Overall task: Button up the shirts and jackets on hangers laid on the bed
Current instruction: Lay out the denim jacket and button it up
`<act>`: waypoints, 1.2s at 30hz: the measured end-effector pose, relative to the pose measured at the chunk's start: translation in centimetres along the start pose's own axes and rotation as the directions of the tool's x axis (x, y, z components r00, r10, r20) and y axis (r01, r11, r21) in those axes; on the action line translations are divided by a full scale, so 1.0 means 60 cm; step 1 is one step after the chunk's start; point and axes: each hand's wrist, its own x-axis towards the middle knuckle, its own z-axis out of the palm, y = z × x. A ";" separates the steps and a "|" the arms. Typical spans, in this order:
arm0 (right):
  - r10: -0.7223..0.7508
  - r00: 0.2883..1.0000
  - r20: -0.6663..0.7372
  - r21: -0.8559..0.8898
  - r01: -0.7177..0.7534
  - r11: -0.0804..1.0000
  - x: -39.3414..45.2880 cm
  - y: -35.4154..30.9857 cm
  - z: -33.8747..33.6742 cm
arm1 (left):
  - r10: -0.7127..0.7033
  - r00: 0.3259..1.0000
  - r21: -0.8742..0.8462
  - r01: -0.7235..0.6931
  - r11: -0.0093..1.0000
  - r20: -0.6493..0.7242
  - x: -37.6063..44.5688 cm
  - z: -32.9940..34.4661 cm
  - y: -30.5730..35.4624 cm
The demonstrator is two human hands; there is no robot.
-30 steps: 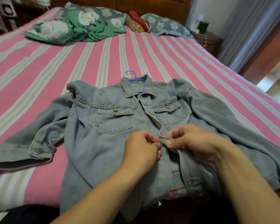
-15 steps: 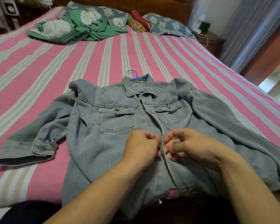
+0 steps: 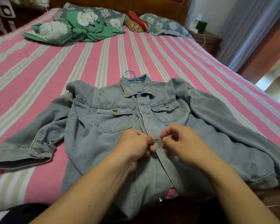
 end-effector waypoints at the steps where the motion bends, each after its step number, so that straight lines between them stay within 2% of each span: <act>1: -0.090 0.992 -0.094 -0.120 0.078 0.990 0.008 0.003 -0.007 | -0.008 1.000 -0.010 0.008 1.000 0.011 0.001 -0.002 0.002; 2: -0.168 0.973 -0.161 -0.178 0.139 0.974 0.014 0.006 -0.016 | -0.016 1.000 -0.016 0.016 1.000 0.024 0.002 -0.003 0.003; 4: -0.263 0.948 -0.178 -0.136 0.241 0.961 0.018 0.010 -0.030 | -0.033 0.998 -0.030 0.035 0.999 0.058 0.003 -0.006 0.006; 9: -0.344 0.939 0.007 -0.145 0.342 0.929 0.022 0.018 -0.023 | -0.074 0.993 -0.043 0.078 0.996 0.095 0.005 -0.009 0.010; 13: -0.345 0.939 0.014 -0.150 0.343 0.927 0.023 0.022 -0.014 | -0.103 0.989 -0.073 0.111 0.991 0.103 0.007 -0.011 0.014; 20: -0.341 0.940 -0.026 -0.157 0.333 0.930 0.021 0.029 0.004 | -0.186 0.970 -0.257 0.223 0.940 0.159 0.015 -0.008 0.018; 25: -0.410 0.911 -0.051 -0.226 0.389 0.893 0.019 0.041 0.012 | -0.150 0.980 -0.206 0.175 0.963 0.131 0.013 -0.005 0.011; 27: -0.477 0.877 -0.059 -0.260 0.448 0.856 0.017 0.045 0.016 | -0.110 0.988 -0.158 0.127 0.979 0.112 0.012 -0.003 0.006; 30: -0.627 0.777 -0.061 -0.324 0.579 0.748 0.018 0.053 0.017 | -0.079 0.991 -0.136 0.094 0.986 0.110 0.012 -0.003 0.004; 33: -0.713 0.699 -0.050 -0.387 0.644 0.660 0.017 0.061 0.014 | -0.076 0.989 -0.132 0.093 0.987 0.130 0.015 -0.007 0.008; 35: -0.776 0.630 0.033 -0.496 0.684 0.535 0.016 0.064 0.008 | -0.089 0.981 -0.121 0.111 0.986 0.175 0.013 -0.011 0.012; 36: -0.809 0.576 0.114 -0.553 0.714 0.430 0.016 0.063 -0.001 | -0.098 0.975 -0.105 0.120 0.987 0.198 0.013 -0.012 0.013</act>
